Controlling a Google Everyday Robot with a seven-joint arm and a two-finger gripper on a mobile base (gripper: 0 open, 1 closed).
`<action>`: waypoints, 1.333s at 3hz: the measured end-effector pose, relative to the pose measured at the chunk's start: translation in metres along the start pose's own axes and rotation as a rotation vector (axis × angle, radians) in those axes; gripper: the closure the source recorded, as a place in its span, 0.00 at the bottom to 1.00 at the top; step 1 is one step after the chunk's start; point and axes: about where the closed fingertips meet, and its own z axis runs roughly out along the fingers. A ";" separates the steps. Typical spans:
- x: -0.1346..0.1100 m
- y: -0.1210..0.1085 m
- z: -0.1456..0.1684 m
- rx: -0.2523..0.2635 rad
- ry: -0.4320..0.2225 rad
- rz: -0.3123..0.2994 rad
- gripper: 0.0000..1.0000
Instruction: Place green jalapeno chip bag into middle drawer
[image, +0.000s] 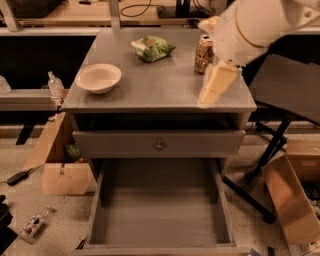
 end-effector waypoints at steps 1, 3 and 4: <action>-0.043 -0.063 0.018 0.173 -0.106 -0.100 0.00; -0.048 -0.076 0.013 0.229 -0.122 -0.099 0.00; -0.050 -0.081 0.028 0.234 -0.156 -0.109 0.00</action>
Offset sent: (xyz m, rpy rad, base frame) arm 0.0472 0.0349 0.0287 0.0472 -0.1698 0.0656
